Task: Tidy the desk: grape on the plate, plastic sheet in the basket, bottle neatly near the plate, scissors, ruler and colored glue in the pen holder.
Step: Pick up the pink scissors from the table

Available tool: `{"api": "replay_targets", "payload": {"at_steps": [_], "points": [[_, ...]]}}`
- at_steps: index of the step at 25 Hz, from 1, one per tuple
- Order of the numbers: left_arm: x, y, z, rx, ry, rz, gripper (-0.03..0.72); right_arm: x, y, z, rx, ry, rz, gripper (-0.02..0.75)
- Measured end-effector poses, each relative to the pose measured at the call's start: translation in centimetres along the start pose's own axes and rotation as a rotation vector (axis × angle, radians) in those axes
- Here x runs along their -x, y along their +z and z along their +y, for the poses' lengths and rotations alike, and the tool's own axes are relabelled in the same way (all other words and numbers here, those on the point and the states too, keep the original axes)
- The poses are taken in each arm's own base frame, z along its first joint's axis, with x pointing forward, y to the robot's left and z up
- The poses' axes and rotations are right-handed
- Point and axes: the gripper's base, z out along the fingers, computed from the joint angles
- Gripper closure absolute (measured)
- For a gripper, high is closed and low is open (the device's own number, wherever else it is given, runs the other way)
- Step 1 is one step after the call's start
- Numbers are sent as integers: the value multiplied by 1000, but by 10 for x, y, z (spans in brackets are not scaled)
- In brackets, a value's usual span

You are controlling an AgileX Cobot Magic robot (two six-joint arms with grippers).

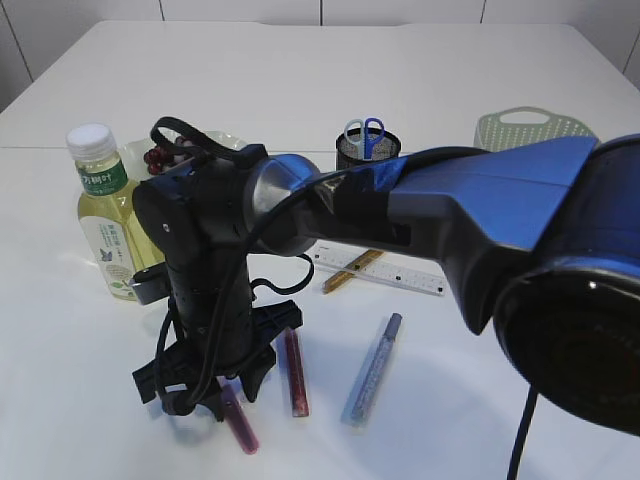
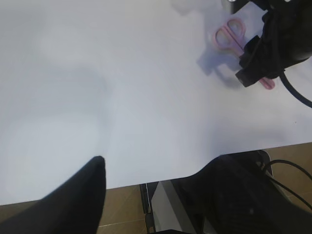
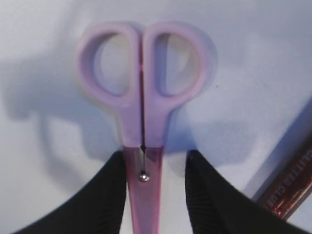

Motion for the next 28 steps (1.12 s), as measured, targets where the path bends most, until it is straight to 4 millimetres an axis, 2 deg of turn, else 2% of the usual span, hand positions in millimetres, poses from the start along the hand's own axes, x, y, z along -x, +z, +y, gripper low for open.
{"api": "replay_targets", "payload": {"at_steps": [4, 12, 28], "points": [[0, 0, 0, 0, 0, 0, 183, 0, 0, 0, -2, -1, -1, 501], [0, 0, 0, 0, 0, 0, 183, 0, 0, -1, -7, -5, -2, 559], [0, 0, 0, 0, 0, 0, 183, 1, -2, -2, -22, -29, -10, 568]]}}
